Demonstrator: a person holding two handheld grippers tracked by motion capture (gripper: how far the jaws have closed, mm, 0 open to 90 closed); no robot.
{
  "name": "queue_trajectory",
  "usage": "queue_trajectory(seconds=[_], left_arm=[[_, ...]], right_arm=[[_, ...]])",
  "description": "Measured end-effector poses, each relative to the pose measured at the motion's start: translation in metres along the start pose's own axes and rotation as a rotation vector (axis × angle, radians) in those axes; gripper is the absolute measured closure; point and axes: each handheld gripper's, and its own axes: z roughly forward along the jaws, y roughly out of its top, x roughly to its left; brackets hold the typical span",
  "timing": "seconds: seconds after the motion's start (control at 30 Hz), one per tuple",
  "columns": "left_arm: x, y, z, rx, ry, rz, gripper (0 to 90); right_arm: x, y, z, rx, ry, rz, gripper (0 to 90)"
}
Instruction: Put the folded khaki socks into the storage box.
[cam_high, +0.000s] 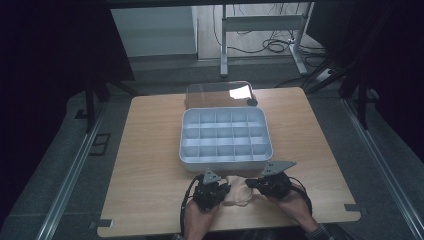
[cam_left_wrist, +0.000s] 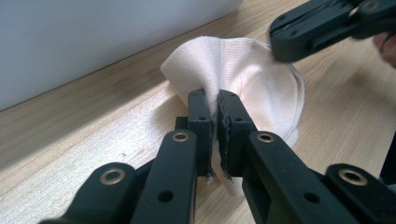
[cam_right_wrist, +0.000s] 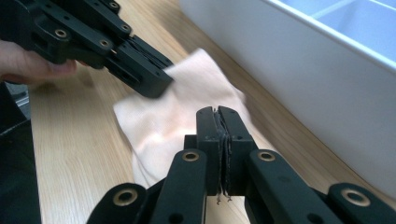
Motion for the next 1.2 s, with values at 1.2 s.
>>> queue_trajectory(seconds=[1.2], left_arm=[[-0.007, 0.007, 0.003, 0.030, 0.047, 0.030, 85.0]], right_arm=[[-0.006, -0.005, -0.005, 0.068, -0.094, -0.005, 62.8]])
